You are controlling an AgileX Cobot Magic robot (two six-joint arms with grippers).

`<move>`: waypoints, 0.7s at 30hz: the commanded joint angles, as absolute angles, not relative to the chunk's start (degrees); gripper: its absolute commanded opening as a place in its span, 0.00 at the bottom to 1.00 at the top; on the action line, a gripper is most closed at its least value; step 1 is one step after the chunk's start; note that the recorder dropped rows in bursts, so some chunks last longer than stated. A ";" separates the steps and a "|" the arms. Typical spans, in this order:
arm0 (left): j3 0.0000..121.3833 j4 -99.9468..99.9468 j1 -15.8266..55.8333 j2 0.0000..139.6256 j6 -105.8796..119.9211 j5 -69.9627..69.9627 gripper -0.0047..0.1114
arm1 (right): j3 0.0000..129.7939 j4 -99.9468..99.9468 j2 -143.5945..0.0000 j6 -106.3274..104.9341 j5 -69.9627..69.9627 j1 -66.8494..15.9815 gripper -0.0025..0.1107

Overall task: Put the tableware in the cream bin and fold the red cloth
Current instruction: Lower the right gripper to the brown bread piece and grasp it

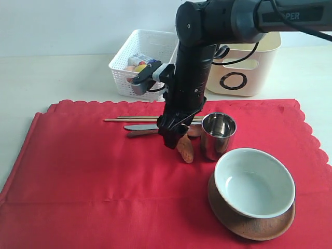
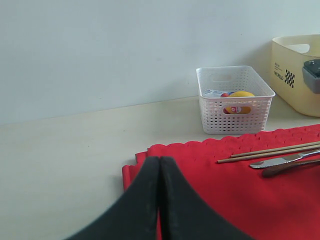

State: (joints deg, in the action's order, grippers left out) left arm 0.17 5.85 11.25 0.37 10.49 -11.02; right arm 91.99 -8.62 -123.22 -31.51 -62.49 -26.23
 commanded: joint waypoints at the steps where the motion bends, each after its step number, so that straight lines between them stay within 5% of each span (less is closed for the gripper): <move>1: 0.00 5.88 11.58 0.00 10.36 -10.97 0.05 | 92.32 -8.98 -125.33 -31.82 -62.60 -25.94 0.66; 12: 0.00 5.88 11.58 0.00 10.19 -10.97 0.05 | 92.32 -7.11 -128.72 -31.64 -62.60 -25.94 0.63; 21: 0.00 5.88 11.58 0.00 10.37 -10.97 0.05 | 92.32 -7.11 -128.94 -31.64 -62.60 -25.94 0.29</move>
State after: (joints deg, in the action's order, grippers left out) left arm 0.17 5.85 11.25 0.37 10.49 -11.02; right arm 92.21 -7.75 -128.43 -31.51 -62.67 -26.23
